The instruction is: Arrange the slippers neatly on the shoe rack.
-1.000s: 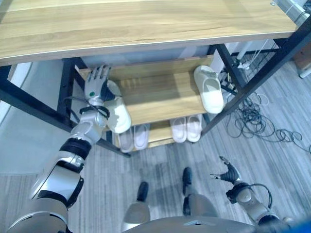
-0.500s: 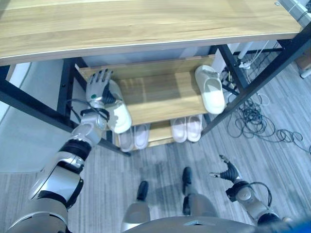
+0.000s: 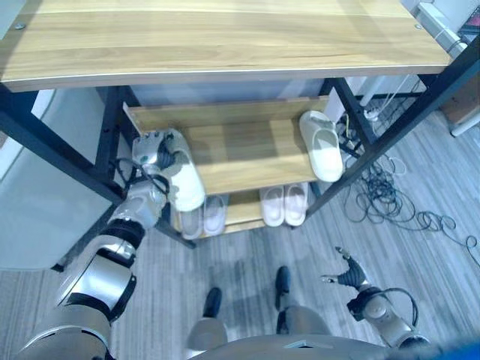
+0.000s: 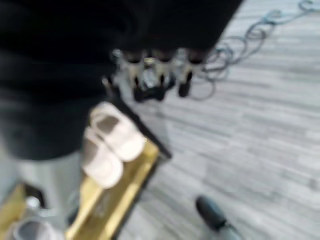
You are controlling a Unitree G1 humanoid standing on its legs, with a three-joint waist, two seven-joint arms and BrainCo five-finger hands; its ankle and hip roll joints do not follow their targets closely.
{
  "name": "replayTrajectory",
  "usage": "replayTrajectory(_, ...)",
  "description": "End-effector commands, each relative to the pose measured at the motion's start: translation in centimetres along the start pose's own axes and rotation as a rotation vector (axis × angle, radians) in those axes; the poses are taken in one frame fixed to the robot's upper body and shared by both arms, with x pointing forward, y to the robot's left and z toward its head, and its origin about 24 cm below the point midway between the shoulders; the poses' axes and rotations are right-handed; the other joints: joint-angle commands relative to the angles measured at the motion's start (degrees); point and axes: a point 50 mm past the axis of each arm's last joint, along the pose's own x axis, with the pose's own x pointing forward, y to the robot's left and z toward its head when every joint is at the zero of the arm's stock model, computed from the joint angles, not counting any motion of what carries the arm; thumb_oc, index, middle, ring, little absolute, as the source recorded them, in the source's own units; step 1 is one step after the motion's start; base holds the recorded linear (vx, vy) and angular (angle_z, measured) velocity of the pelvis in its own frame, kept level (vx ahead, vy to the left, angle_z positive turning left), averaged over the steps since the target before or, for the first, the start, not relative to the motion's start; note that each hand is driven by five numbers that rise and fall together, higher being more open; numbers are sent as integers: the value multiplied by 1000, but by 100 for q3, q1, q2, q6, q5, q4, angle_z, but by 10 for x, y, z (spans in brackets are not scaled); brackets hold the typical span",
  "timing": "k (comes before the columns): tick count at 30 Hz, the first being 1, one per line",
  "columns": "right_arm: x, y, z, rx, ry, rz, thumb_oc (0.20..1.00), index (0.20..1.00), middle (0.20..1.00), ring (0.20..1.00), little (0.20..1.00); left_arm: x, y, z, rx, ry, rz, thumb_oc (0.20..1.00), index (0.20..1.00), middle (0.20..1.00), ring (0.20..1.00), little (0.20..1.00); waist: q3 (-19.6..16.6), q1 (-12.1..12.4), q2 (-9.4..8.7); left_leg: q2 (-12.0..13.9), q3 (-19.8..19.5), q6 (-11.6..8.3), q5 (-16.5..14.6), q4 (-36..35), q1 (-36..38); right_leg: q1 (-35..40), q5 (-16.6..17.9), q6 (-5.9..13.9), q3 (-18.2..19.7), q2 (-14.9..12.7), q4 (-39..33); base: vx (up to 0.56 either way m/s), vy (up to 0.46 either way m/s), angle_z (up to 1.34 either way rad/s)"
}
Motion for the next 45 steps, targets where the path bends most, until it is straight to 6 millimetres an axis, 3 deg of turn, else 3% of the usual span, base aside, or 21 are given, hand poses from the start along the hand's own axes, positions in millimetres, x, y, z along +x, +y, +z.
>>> replayTrajectory(1,10,-32,24,-46,-117,-78,1000,1000,1000,1000,1000,2,-1,5,-68,3,-16,200,200,200,200,200,453,1,459,13,236,288,126,-49,-671,461,-928,317,-27,144,197,11,15,-4)
replayTrajectory(2,10,-32,22,-45,-112,-78,1000,1000,1000,1000,1000,2,-2,9,-94,-2,-18,200,200,200,200,200,459,-2,469,11,251,289,126,-49,-669,455,-931,313,-23,140,208,5,5,-6)
replayTrajectory(4,10,-31,20,-49,-101,-73,1000,1000,1000,1000,1000,5,-1,39,-165,-83,-2,200,200,200,200,200,524,-40,503,8,263,288,148,-49,-686,409,-938,304,-8,140,253,-2,-15,-6)
replayTrajectory(6,10,-30,21,-53,-100,-73,1000,1000,1000,1000,1000,5,-1,47,-165,-108,4,200,200,200,200,200,551,-47,519,4,267,286,152,-49,-696,396,-943,301,-6,138,264,0,0,0)
replayTrajectory(8,12,-30,23,-67,-106,-67,1000,1000,1000,1000,1000,13,9,84,-185,-223,36,200,200,200,200,200,642,-118,560,1,306,284,169,-49,-731,323,-928,293,51,144,297,-7,-31,-7)
replayTrajectory(13,14,-35,24,-97,-111,-86,1000,1000,1000,1000,1000,29,33,125,-90,-360,125,200,200,200,200,200,691,-262,648,10,414,281,181,-49,-814,200,-885,312,174,141,293,20,-21,-12)
replayTrajectory(21,19,-53,28,-92,-118,-157,1000,1000,1000,1000,1000,48,60,151,-19,-398,223,200,200,200,200,200,722,-418,740,30,517,258,213,-49,-928,40,-827,324,275,140,270,18,-17,-13)
replayTrajectory(28,22,-63,38,-91,-160,-204,1000,1000,1000,1000,1000,58,66,160,79,-384,228,200,200,200,200,200,768,-549,786,46,611,244,223,-49,-1070,-137,-770,342,371,155,221,16,-15,-13)
replayTrajectory(36,24,-60,44,-102,-184,-189,1000,1000,1000,1000,1000,65,76,164,111,-378,247,200,200,200,200,200,812,-613,783,52,637,231,240,-49,-1147,-223,-728,349,393,157,202,5,-3,0)
replayTrajectory(44,25,-56,49,-100,-202,-175,1000,1000,1000,1000,1000,68,89,177,105,-401,289,200,200,200,200,200,864,-652,788,40,632,224,249,-49,-1216,-295,-728,351,388,139,210,0,0,0)
replayTrajectory(45,26,-55,50,-95,-206,-174,1000,1000,1000,1000,1000,67,93,185,115,-430,313,200,200,200,200,200,894,-668,798,23,647,224,243,-49,-1230,-315,-735,353,395,130,229,0,0,0)
